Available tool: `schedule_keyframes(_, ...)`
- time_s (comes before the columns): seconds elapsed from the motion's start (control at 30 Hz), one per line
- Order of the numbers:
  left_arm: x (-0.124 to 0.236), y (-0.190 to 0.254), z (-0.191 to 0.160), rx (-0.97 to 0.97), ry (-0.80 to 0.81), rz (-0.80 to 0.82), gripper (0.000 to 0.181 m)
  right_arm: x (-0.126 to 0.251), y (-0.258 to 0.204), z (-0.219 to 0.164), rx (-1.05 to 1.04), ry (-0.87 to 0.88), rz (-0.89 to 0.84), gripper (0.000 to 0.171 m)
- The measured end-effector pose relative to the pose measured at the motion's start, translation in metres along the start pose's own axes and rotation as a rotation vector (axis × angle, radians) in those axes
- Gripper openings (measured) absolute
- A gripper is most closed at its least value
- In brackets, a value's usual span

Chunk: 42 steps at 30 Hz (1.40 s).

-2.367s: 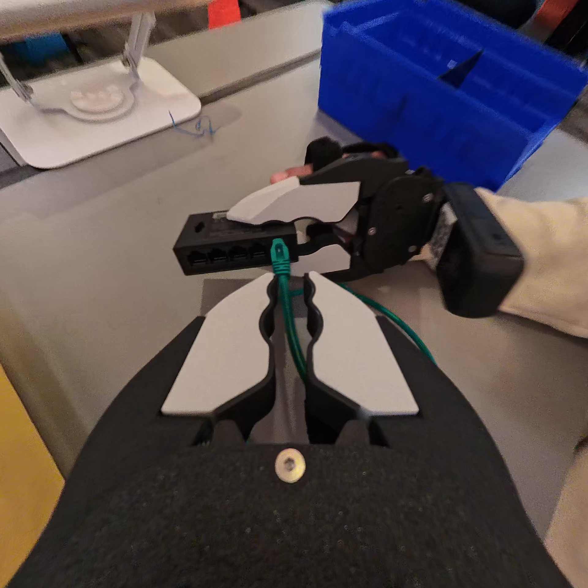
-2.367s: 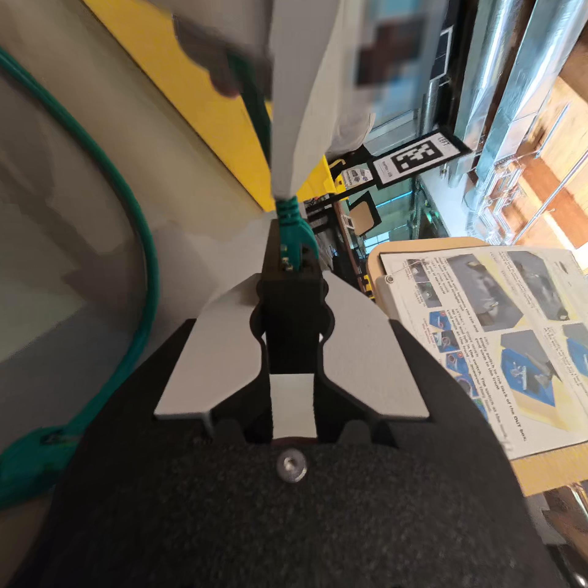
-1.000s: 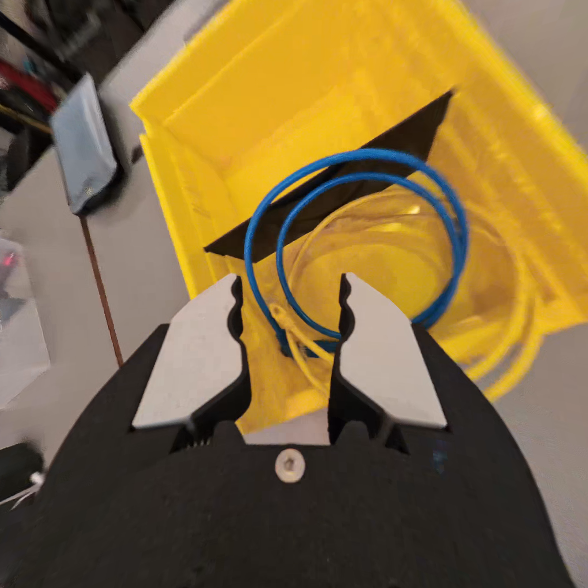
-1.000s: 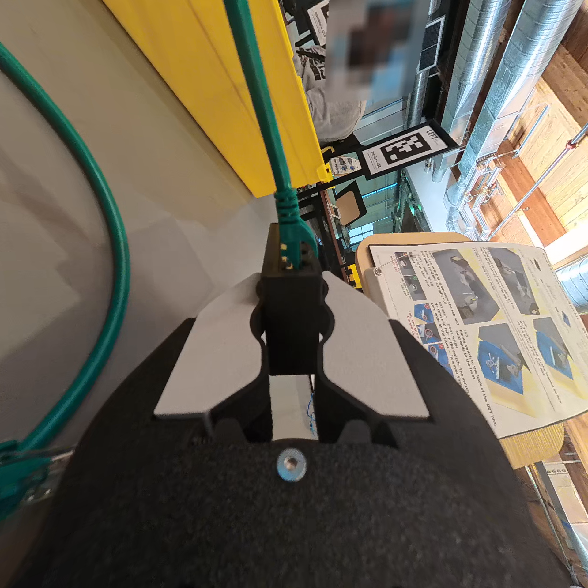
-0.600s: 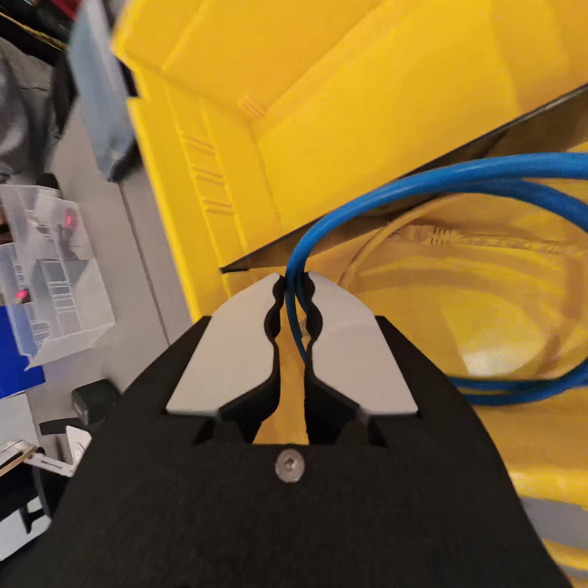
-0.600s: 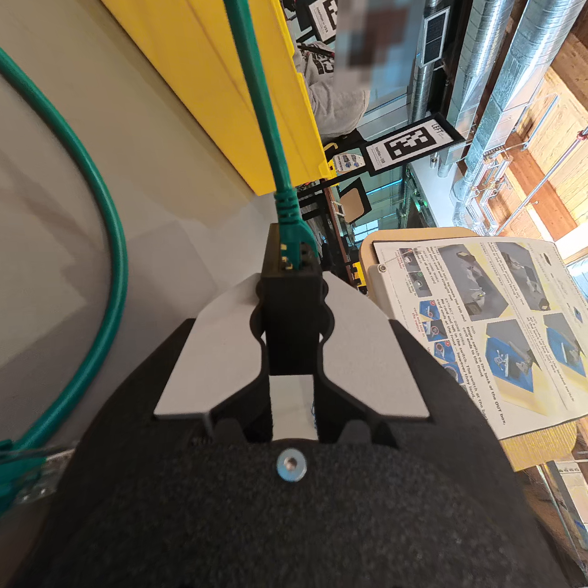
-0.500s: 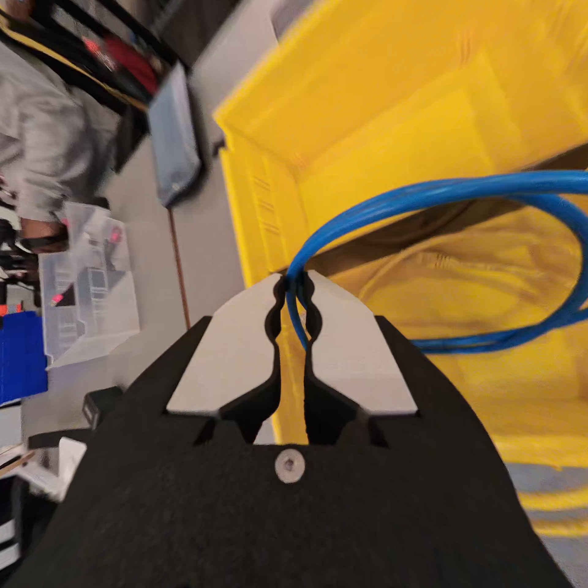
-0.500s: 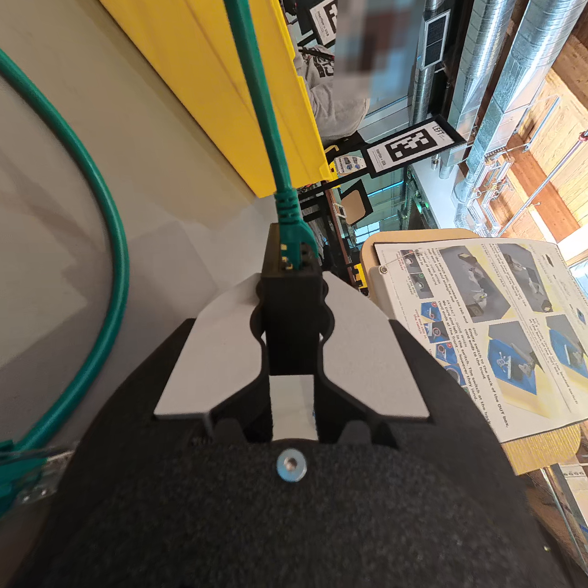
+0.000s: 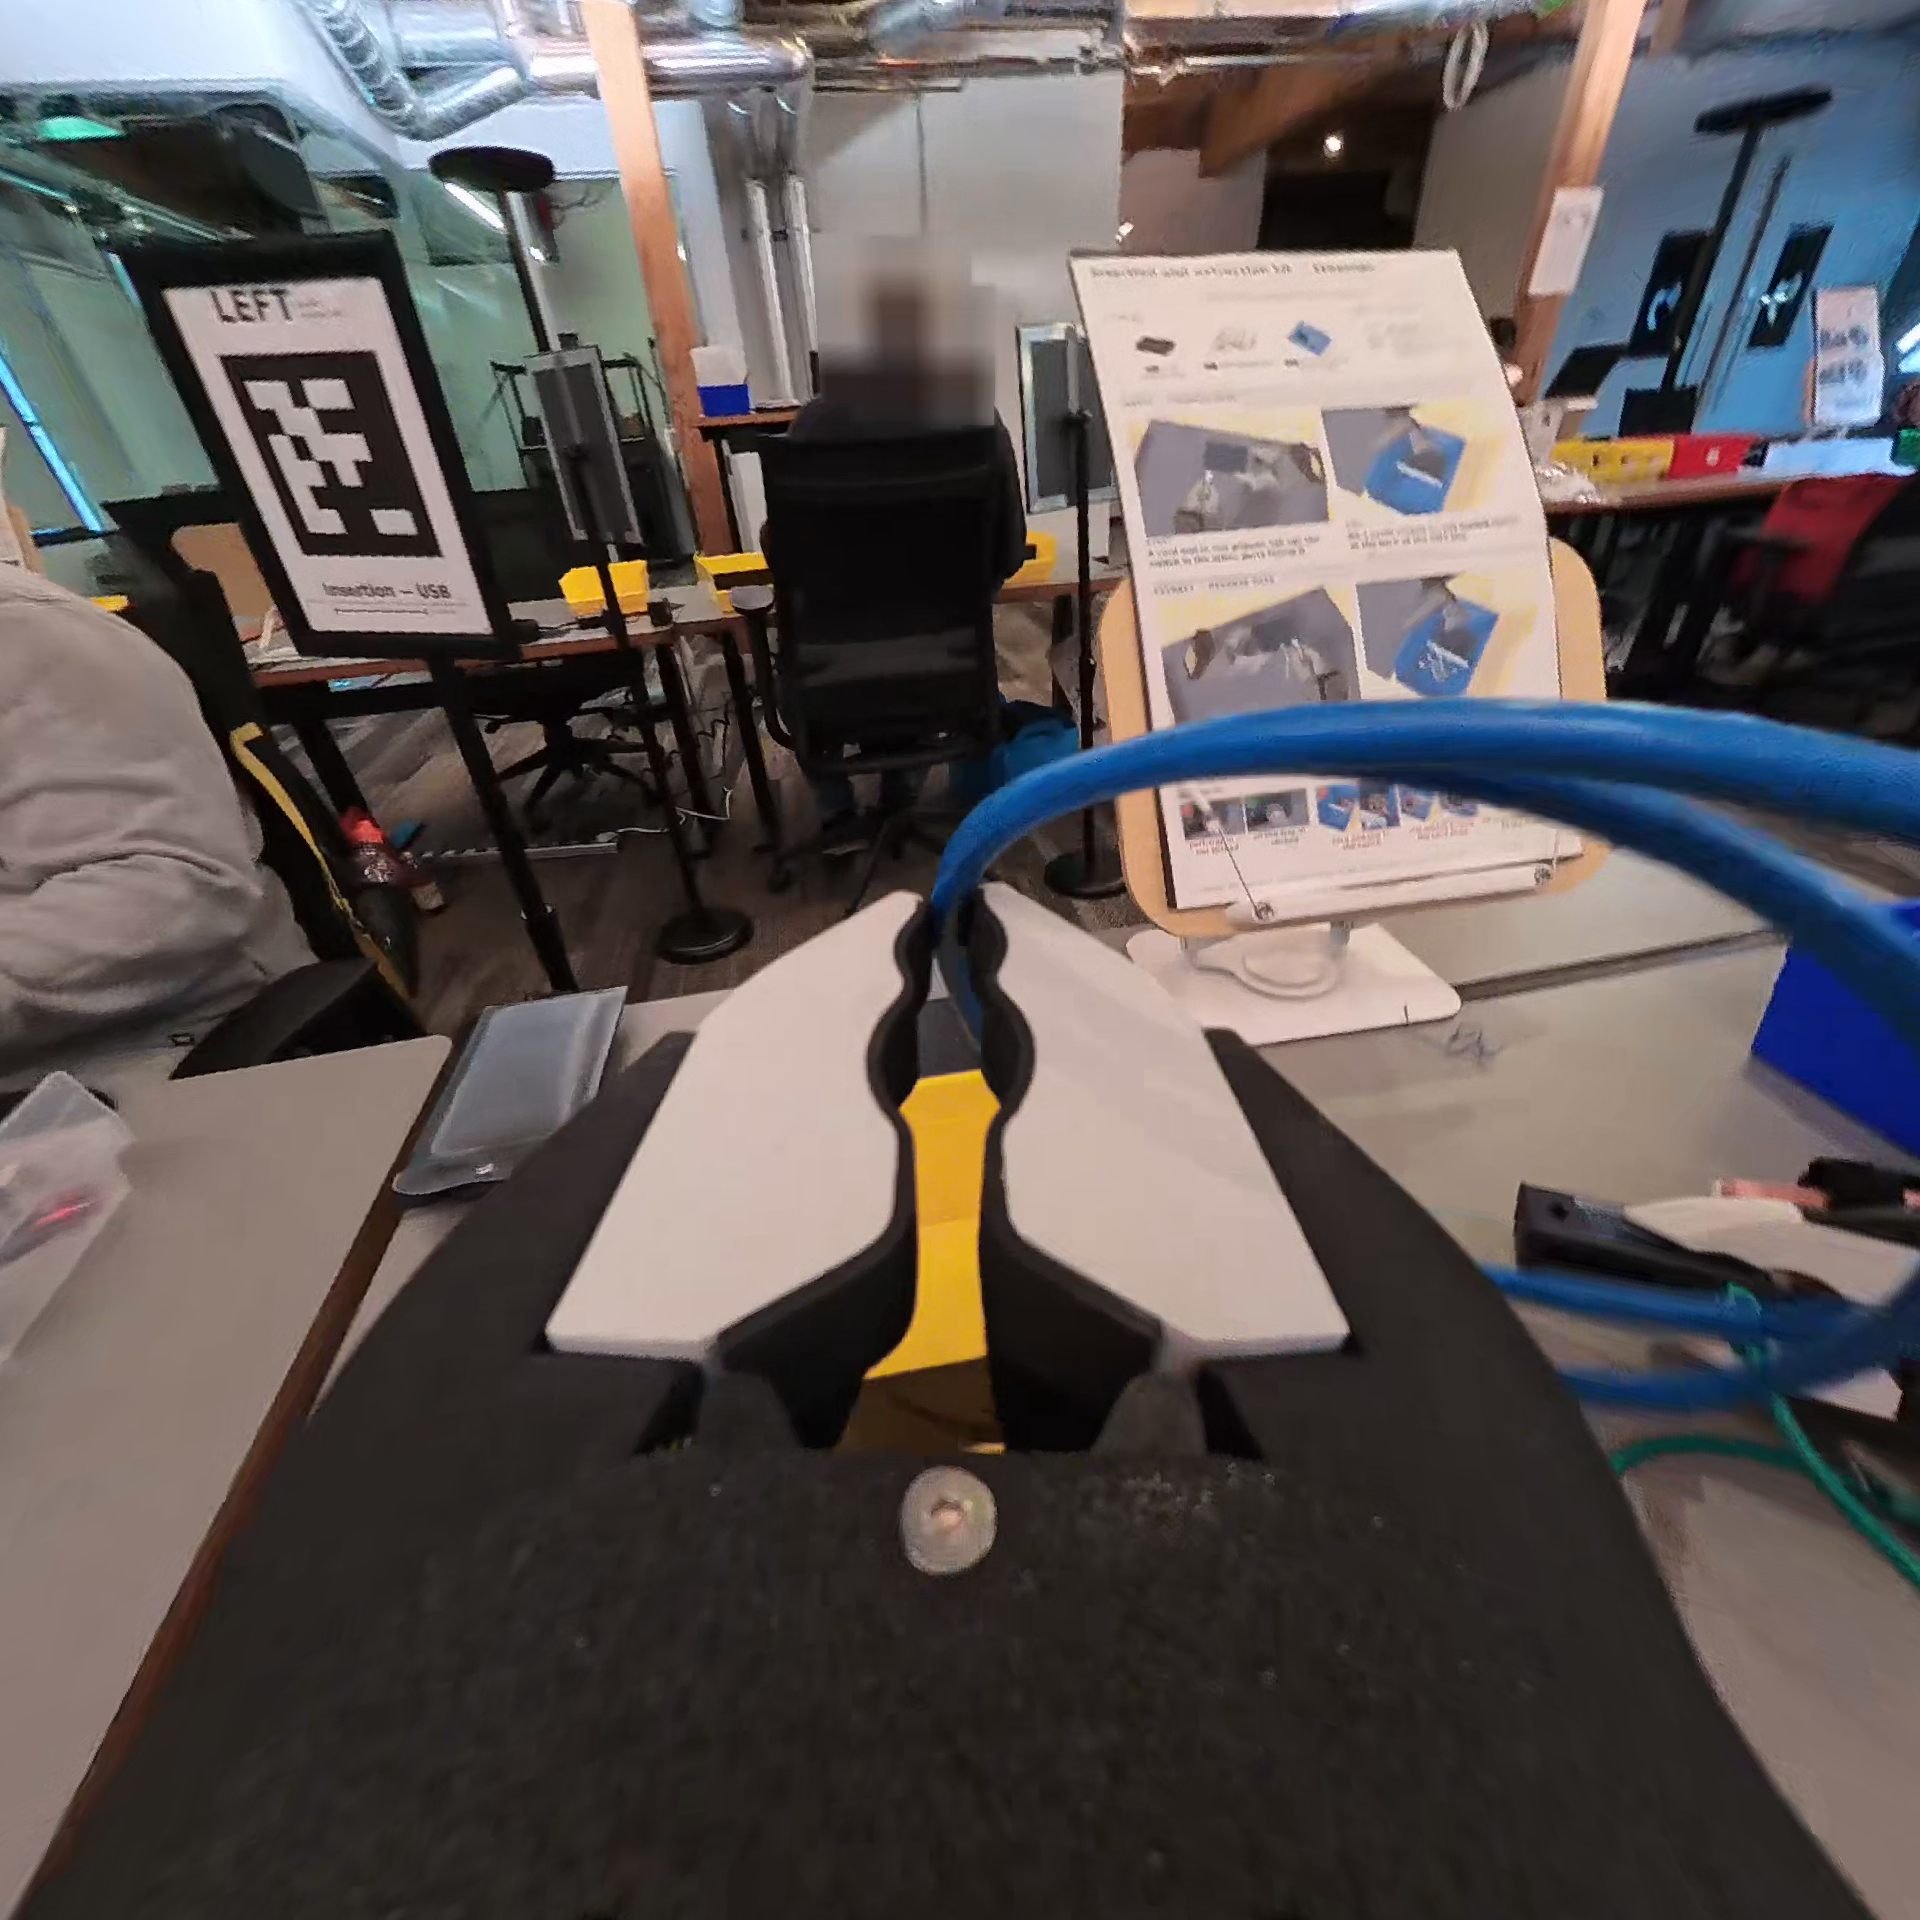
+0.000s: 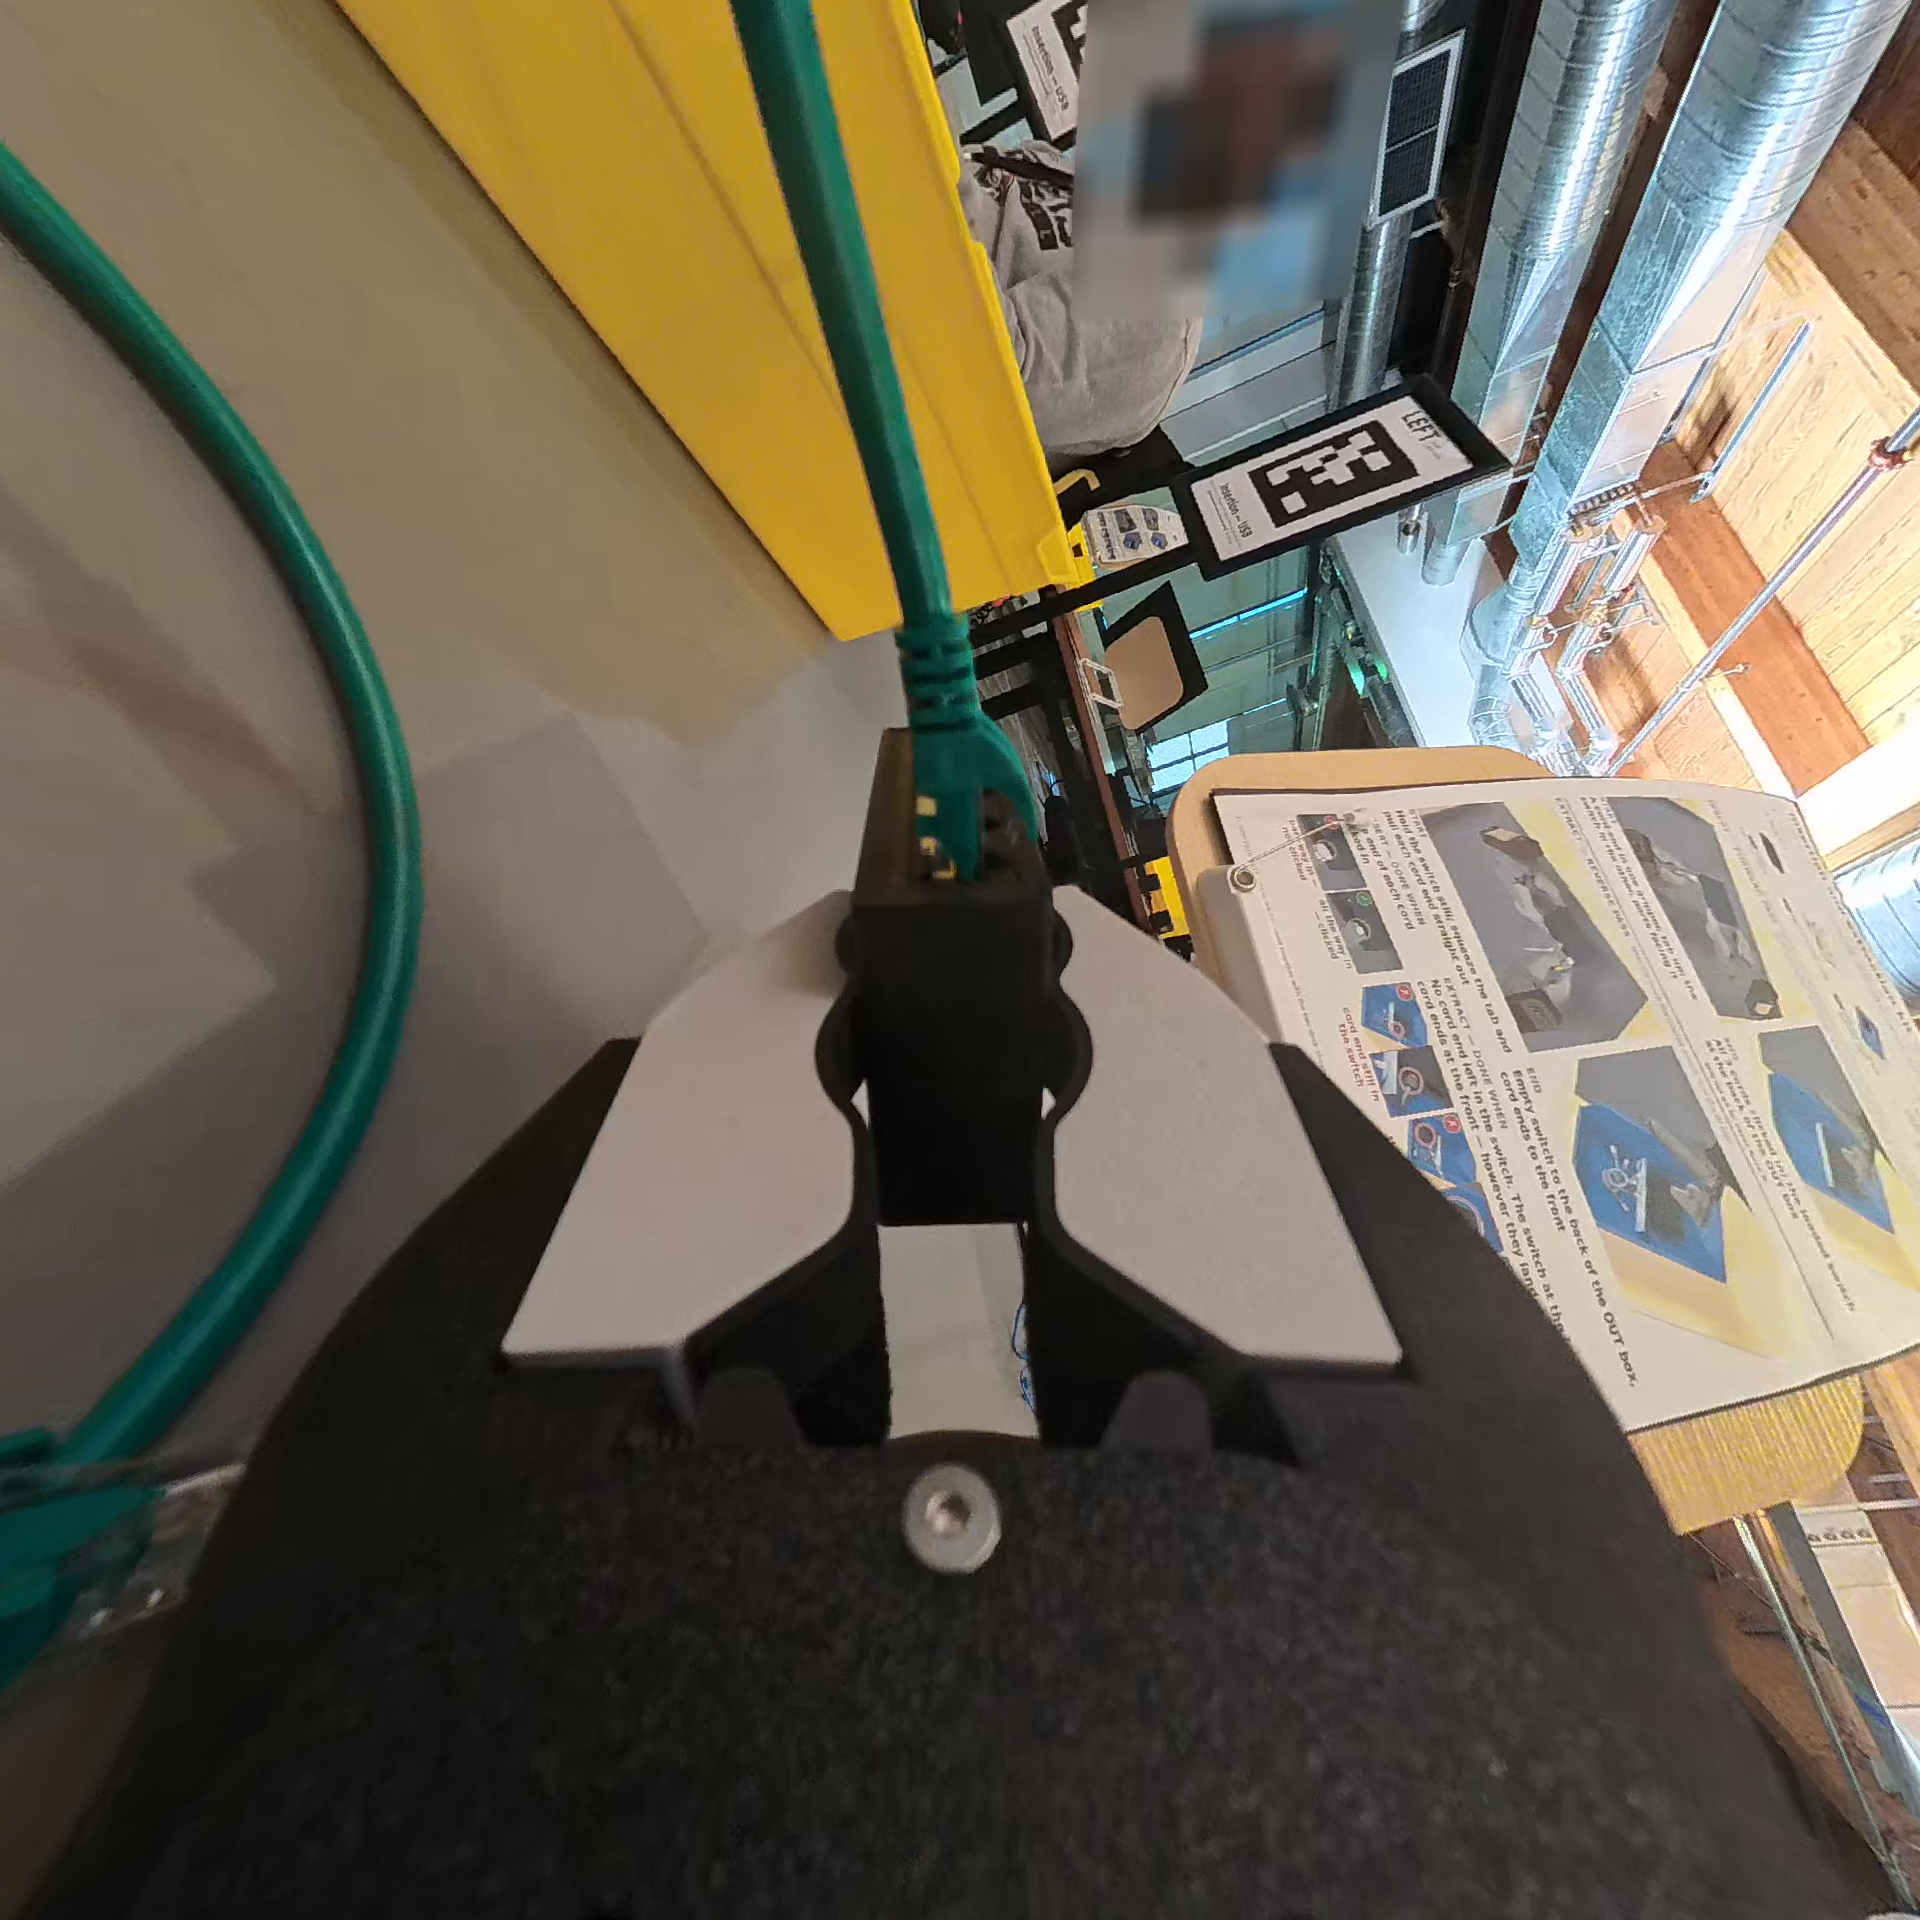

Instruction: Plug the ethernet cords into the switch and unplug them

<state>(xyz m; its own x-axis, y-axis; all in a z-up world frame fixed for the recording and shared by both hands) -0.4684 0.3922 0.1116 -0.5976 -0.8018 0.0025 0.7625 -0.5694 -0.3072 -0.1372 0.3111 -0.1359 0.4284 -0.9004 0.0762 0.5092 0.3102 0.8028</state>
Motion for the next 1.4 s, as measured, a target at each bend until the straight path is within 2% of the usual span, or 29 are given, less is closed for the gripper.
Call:
schedule_keyframes(0.1, -0.005, -0.003, 0.009, -0.009, 0.044, 0.039, 0.006, 0.000, 0.000, 0.000, 0.003, 0.002, 0.001, 0.029)
schedule_keyframes(0.2, -0.004, 0.014, 0.022, 0.019, 0.072, -0.067, 0.006, 0.001, 0.000, 0.000, 0.002, -0.003, -0.003, 0.029)
schedule_keyframes(0.27, 0.006, 0.042, 0.033, -0.103, 0.092, -0.172, 0.006, 0.001, 0.001, -0.001, -0.004, -0.002, -0.003, 0.030)
schedule_keyframes(0.37, 0.033, 0.103, 0.033, -0.410, 0.059, -0.438, 0.006, 0.001, 0.001, 0.000, -0.011, 0.001, -0.001, 0.029)
schedule_keyframes(0.47, 0.062, 0.166, -0.002, -0.699, -0.101, -0.667, 0.006, 0.000, 0.001, -0.001, -0.010, -0.001, 0.002, 0.029)
schedule_keyframes(0.57, 0.089, 0.230, -0.054, -0.886, -0.249, -0.891, 0.006, 0.000, 0.000, 0.000, -0.003, 0.001, 0.006, 0.029)
schedule_keyframes(0.67, 0.101, 0.272, -0.114, -1.038, -0.390, -1.012, 0.006, -0.001, -0.002, -0.001, 0.005, -0.003, 0.012, 0.029)
schedule_keyframes(0.73, 0.098, 0.287, -0.143, -1.068, -0.441, -1.049, 0.006, -0.001, -0.002, -0.001, 0.003, -0.003, 0.015, 0.029)
schedule_keyframes(0.83, 0.086, 0.297, -0.164, -0.985, -0.488, -1.037, 0.008, -0.001, -0.002, -0.002, 0.002, -0.008, 0.013, 0.030)
schedule_keyframes(0.9, 0.077, 0.291, -0.157, -0.827, -0.443, -0.981, 0.016, 0.000, -0.001, -0.002, -0.002, -0.010, 0.012, 0.030)
schedule_keyframes(0.97, 0.072, 0.269, -0.139, -0.564, -0.408, -0.915, 0.024, 0.000, -0.001, -0.002, -0.007, -0.011, 0.014, 0.029)
schedule_keyframes(1.07, 0.074, 0.211, -0.119, -0.137, -0.414, -0.684, 0.028, -0.001, -0.001, -0.003, -0.011, -0.012, 0.017, 0.029)
schedule_keyframes(1.13, 0.092, 0.180, -0.119, 0.113, -0.456, -0.530, 0.031, -0.002, -0.002, -0.003, -0.010, -0.014, 0.020, 0.029)
schedule_keyframes(1.2, 0.117, 0.174, -0.126, 0.284, -0.463, -0.425, 0.034, -0.002, -0.002, -0.003, -0.009, -0.013, 0.022, 0.029)
schedule_keyframes(1.27, 0.137, 0.187, -0.145, 0.341, -0.533, -0.357, 0.035, -0.002, -0.002, -0.003, -0.011, -0.012, 0.027, 0.029)
schedule_keyframes(1.4, 0.155, 0.220, -0.184, 0.242, -0.712, -0.232, 0.032, -0.003, -0.003, -0.002, -0.008, -0.013, 0.031, 0.029)
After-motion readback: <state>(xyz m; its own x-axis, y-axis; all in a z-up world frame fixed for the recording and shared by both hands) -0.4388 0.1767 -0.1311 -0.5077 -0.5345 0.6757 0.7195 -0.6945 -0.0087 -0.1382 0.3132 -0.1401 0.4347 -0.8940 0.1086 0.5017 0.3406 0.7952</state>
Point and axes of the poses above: each gripper's, where its closed fingertips meet, x back along the fingers, z out of its top, y = z × x across the jaws, the point moved 5 cm from there along x, back along the fingers, and after that the axes turned 14 degrees about -x, right-handed, at the moved point
